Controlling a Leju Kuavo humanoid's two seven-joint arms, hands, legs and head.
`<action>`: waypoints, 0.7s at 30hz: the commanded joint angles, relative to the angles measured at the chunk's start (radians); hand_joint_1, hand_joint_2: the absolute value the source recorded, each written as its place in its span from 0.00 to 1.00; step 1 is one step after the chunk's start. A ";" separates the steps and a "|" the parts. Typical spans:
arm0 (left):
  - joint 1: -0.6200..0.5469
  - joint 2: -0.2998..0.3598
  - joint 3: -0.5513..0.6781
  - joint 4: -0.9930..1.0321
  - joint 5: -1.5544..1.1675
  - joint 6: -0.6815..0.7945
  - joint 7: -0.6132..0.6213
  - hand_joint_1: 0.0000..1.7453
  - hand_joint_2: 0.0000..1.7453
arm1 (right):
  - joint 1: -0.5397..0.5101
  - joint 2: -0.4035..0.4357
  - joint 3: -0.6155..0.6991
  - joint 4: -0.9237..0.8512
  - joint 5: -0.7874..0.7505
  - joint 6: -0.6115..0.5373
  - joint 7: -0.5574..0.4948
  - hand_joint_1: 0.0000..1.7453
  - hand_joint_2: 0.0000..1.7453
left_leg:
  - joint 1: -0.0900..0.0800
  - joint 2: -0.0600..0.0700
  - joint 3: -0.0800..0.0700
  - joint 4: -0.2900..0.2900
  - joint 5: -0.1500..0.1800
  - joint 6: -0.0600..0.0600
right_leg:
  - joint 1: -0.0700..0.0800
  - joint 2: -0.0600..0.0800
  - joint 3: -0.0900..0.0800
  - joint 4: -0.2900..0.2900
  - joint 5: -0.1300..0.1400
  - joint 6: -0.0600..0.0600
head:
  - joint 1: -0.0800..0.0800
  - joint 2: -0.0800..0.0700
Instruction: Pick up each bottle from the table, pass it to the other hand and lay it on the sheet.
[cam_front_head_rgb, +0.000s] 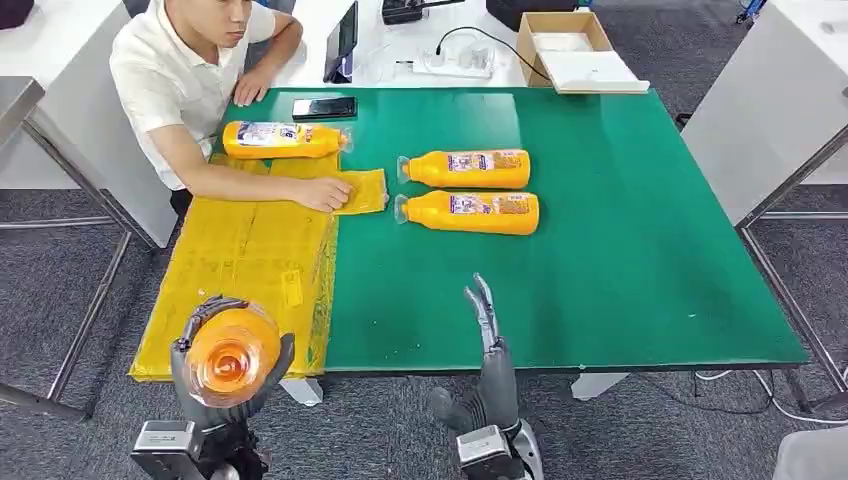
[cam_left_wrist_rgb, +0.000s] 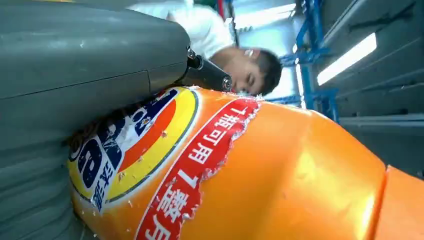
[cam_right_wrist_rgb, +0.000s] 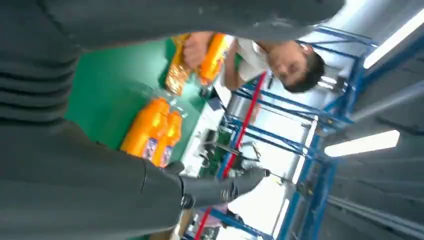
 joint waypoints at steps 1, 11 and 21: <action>-0.052 0.047 0.161 0.170 -0.629 0.053 0.307 1.00 1.00 | 0.076 0.104 -0.279 -0.132 -0.068 -0.062 -0.031 0.00 0.00 | 0.001 -0.001 0.005 -0.001 -0.001 -0.002 | 0.001 -0.002 0.005 -0.001 -0.002 -0.002 | 0.000 0.000; -0.493 0.110 0.138 0.876 -0.955 -0.228 0.654 1.00 1.00 | -0.004 0.193 -0.269 0.069 -0.075 0.125 -0.031 0.00 0.00 | 0.000 -0.002 0.004 -0.002 0.002 -0.002 | 0.001 -0.003 0.004 -0.001 0.000 -0.002 | -0.001 0.000; -0.691 0.133 0.220 1.223 -0.887 -0.272 0.682 1.00 1.00 | -0.036 0.208 -0.258 0.206 -0.081 0.173 -0.031 0.00 0.00 | 0.001 0.001 0.009 -0.003 0.004 -0.002 | 0.001 0.001 0.009 0.000 0.001 -0.002 | 0.000 0.000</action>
